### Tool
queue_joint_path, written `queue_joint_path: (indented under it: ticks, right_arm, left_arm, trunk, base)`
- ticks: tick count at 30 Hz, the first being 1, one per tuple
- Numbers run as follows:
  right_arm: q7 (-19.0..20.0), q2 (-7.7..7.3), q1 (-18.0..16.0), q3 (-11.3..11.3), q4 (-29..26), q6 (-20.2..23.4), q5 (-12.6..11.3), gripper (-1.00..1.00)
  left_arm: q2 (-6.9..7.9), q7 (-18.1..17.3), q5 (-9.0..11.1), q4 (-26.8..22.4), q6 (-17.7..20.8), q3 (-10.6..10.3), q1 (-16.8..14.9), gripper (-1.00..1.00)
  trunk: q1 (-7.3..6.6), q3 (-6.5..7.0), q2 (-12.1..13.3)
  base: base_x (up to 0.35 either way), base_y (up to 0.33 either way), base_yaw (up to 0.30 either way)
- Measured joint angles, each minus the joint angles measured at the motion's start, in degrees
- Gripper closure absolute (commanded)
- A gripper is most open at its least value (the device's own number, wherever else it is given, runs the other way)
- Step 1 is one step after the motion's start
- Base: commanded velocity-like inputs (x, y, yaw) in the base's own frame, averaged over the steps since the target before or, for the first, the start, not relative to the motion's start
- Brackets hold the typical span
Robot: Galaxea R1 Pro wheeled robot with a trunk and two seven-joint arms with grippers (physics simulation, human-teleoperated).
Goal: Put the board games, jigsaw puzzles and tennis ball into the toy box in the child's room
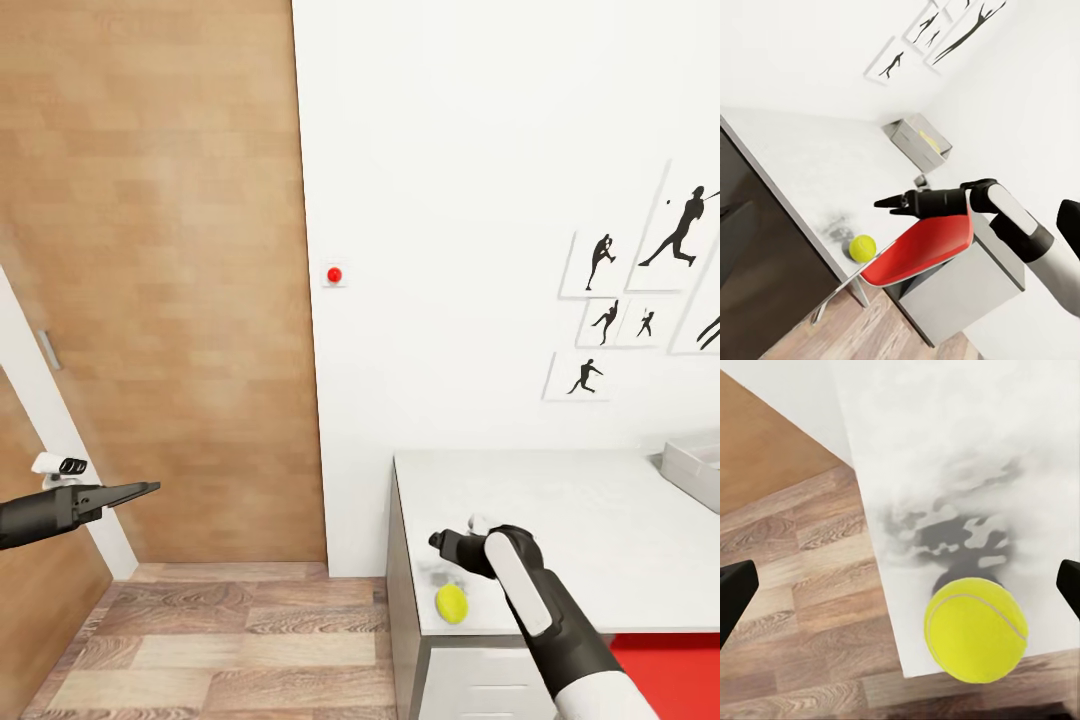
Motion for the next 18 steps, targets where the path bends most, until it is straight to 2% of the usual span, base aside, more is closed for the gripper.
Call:
queue_joint_path:
  ticks: [18]
  right_arm:
    - [-0.8,0.06,-0.9,0.4,2.2,-0.5,0.0,-1.00]
  left_arm:
    - [0.00,0.0,-0.3,0.0,0.0,0.0,0.0,-1.00]
  trunk:
    - [0.00,0.00,0.0]
  base:
    - [0.000,0.000,0.000]
